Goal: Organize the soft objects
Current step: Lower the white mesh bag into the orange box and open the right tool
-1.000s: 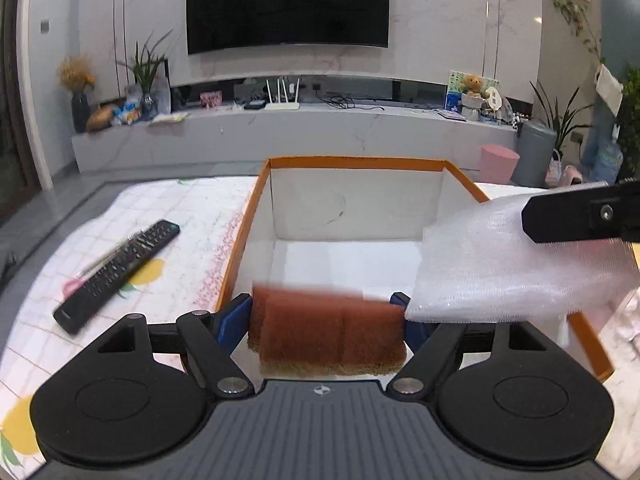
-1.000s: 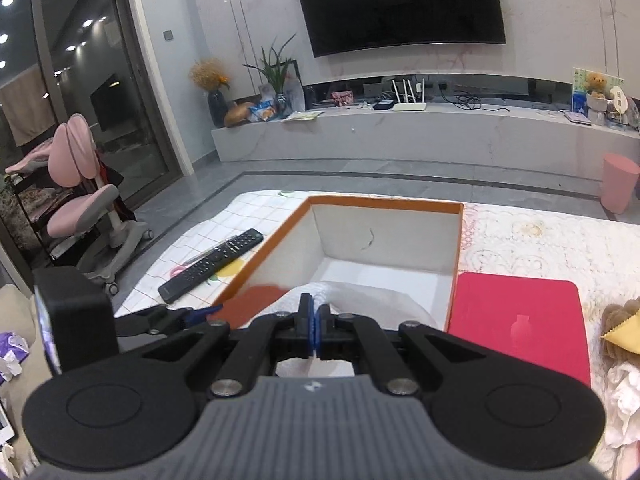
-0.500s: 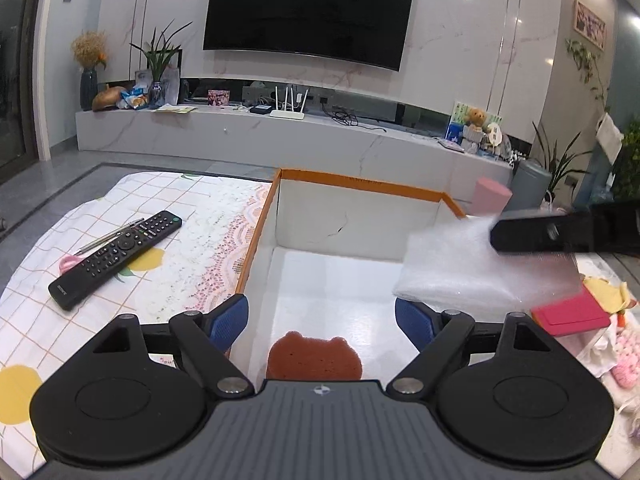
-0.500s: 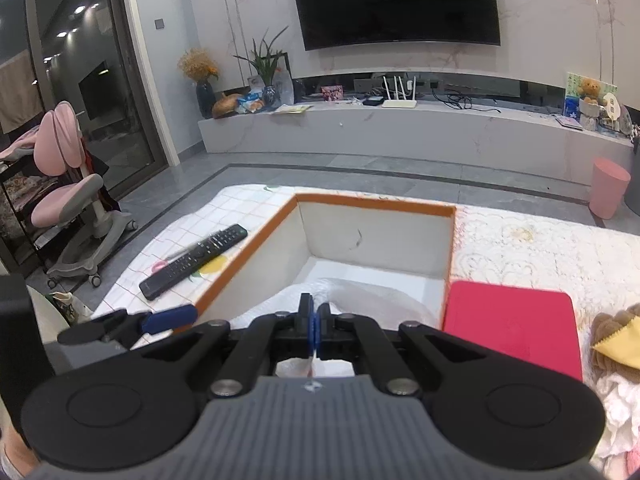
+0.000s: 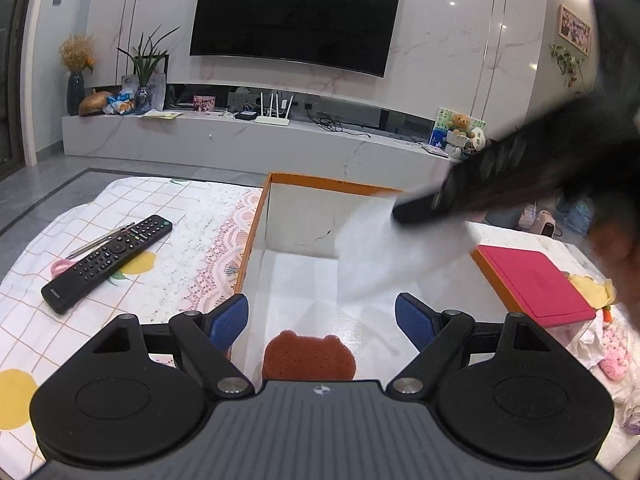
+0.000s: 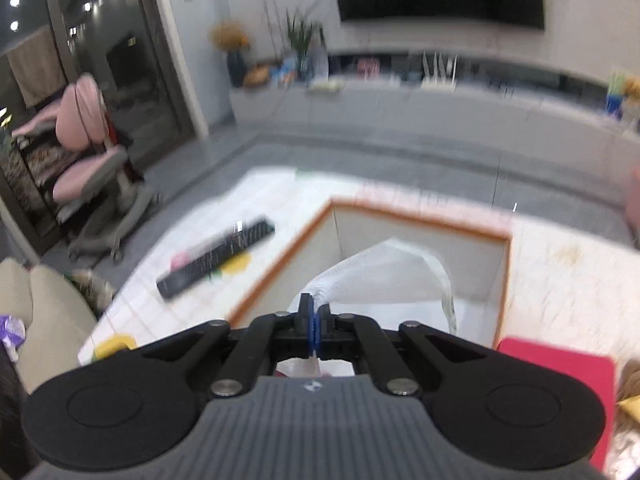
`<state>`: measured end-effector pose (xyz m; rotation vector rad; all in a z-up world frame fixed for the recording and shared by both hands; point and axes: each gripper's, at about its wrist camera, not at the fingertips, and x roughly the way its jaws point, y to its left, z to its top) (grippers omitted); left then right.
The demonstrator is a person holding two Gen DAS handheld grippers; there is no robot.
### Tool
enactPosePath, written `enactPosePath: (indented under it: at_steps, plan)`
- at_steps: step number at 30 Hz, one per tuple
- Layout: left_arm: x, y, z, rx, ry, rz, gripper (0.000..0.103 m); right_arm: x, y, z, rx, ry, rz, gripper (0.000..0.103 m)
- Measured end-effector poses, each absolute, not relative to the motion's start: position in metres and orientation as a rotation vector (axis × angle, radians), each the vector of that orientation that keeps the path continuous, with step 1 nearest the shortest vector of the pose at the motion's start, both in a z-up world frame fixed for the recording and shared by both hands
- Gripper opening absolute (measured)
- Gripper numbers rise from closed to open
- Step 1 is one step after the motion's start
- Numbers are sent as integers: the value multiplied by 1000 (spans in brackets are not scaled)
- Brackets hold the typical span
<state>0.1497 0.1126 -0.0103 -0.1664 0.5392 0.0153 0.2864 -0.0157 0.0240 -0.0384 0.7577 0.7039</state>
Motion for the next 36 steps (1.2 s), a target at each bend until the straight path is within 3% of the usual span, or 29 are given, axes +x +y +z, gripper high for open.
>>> enactPosePath:
  at_steps: [9, 18, 36]
  plan:
    - [150, 117, -11, -183, 544, 17, 94, 305, -3, -36, -78, 949, 761, 0]
    - [149, 116, -12, -174, 550, 5, 96, 313, 4, -58, -173, 1060, 702, 0]
    - [143, 124, -11, -216, 529, -13, 96, 316, 0, -70, -285, 1063, 670, 4]
